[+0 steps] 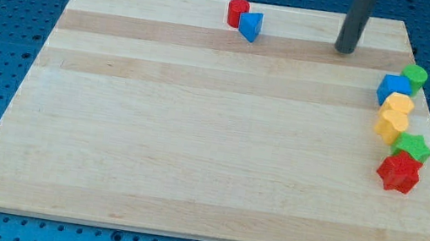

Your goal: Point your arm towards the green circle

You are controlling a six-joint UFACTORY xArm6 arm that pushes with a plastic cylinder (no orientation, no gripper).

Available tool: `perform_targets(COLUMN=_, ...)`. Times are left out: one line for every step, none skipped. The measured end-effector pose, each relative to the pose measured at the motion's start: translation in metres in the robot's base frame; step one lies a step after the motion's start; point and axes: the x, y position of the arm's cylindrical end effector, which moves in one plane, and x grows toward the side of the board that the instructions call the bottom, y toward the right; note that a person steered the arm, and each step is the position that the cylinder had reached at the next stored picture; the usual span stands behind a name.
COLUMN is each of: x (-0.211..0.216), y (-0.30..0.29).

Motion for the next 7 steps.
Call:
perform_targets(x=-0.001, y=0.052)
perform_targets(x=-0.001, y=0.106)
perform_targets(x=0.009, y=0.151)
perform_targets(x=0.013, y=0.154)
perform_targets(x=0.018, y=0.152)
perform_targets(x=0.044, y=0.147)
perform_targets(x=0.068, y=0.144)
